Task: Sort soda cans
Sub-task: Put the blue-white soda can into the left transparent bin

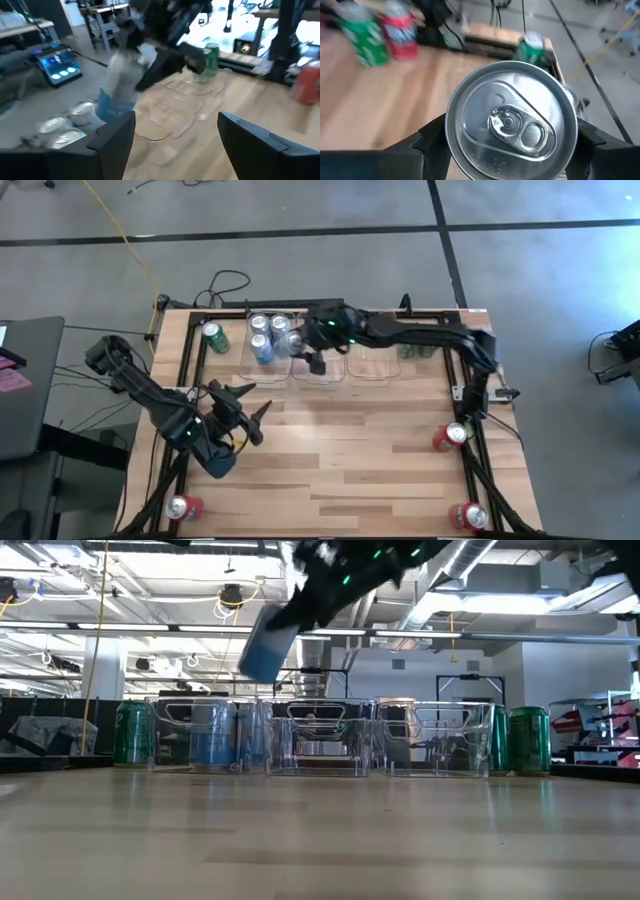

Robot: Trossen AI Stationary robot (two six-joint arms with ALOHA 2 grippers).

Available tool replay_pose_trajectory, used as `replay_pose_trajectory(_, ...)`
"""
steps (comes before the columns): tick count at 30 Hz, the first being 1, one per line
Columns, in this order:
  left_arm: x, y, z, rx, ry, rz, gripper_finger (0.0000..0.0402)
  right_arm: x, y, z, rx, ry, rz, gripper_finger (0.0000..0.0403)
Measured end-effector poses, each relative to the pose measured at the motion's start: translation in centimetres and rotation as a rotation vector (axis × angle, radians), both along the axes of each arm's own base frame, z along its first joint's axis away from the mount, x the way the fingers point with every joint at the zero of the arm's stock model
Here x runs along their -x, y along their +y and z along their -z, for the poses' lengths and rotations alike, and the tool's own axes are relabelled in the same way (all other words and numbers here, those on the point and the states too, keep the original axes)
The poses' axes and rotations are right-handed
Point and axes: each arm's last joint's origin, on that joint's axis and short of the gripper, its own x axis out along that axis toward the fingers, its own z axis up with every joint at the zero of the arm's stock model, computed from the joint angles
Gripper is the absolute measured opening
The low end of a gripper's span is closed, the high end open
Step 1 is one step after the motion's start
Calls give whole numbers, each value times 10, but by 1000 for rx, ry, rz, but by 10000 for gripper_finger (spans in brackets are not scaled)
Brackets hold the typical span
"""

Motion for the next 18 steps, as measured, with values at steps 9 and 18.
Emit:
replay_pose_trajectory(9,27,37,-11,-50,63,-94,276,-37,-54,20,-45,51,-24,284)
replay_pose_trajectory(18,44,66,7,-63,95,-226,276,-43,-87,50,-116,118,-45,283)
